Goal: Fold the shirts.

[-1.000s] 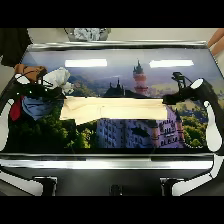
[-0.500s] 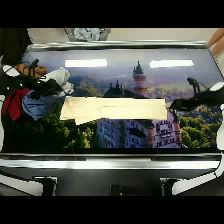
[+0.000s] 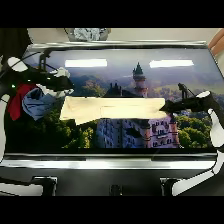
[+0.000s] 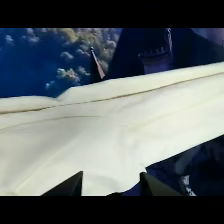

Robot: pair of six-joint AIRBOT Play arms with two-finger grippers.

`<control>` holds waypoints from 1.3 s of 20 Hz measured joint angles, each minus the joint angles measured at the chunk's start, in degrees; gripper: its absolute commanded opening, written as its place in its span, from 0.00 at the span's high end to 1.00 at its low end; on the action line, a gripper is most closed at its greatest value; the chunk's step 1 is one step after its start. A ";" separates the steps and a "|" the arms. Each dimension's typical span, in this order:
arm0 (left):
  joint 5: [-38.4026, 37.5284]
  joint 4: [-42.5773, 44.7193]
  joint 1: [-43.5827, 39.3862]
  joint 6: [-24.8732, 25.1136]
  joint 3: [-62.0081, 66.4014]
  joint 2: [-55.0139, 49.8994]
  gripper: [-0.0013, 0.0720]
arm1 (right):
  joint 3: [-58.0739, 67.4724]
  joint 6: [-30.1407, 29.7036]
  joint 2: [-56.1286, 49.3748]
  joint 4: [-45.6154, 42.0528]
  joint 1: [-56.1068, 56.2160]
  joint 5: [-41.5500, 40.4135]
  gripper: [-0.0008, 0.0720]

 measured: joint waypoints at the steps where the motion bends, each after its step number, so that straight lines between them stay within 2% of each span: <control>1: 0.85 0.00 -1.60 0.20 -0.33 0.11 0.93 | 0.28 -0.33 0.59 1.79 0.57 -0.68 0.94; 3: 3.34 0.00 -5.40 0.52 -1.42 -0.17 0.94 | 1.44 -1.11 2.86 4.20 1.05 -1.60 0.94; 7: 9.07 -2.34 -13.94 -3.19 -2.89 -4.28 0.94 | 3.08 -1.90 11.19 6.27 1.62 0.44 0.94; 16: 22.84 -23.56 -27.41 -5.68 -3.43 -18.34 0.94 | 3.69 0.15 32.30 6.71 1.75 11.47 0.94; 22: 27.26 -42.91 -33.29 -0.22 -1.86 -26.58 0.94 | 3.69 1.40 39.12 6.78 1.77 14.78 0.94; 24: 27.69 -44.85 -32.98 1.49 -1.40 -26.69 0.95 | 3.69 1.62 39.21 6.75 2.56 14.19 0.94; 26: 26.51 -41.77 -31.19 1.77 -1.11 -23.80 0.95 | 3.69 1.60 38.12 7.37 5.53 12.09 0.94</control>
